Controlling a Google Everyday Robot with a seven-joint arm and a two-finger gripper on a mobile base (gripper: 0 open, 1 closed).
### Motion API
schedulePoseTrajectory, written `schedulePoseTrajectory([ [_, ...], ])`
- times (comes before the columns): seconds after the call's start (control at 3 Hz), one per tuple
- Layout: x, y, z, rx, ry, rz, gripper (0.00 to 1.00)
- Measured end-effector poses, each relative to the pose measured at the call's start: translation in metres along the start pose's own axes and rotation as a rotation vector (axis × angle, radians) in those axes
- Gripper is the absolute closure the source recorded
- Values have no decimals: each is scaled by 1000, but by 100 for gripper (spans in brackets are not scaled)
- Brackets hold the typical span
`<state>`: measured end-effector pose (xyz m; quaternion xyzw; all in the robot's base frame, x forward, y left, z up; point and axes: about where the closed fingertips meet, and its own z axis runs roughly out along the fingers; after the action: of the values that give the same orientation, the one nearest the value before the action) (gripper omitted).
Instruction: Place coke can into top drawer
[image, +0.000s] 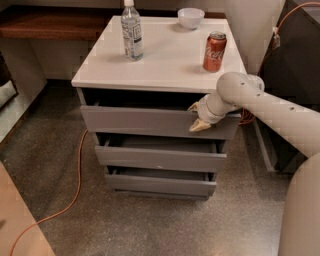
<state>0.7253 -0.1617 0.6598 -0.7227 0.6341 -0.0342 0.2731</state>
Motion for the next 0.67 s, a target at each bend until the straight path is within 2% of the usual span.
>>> schedulePoseTrajectory([
  [0.33, -4, 9, -5, 21, 11, 28, 72],
  [0.67, -11, 30, -4, 25, 18, 51, 95],
])
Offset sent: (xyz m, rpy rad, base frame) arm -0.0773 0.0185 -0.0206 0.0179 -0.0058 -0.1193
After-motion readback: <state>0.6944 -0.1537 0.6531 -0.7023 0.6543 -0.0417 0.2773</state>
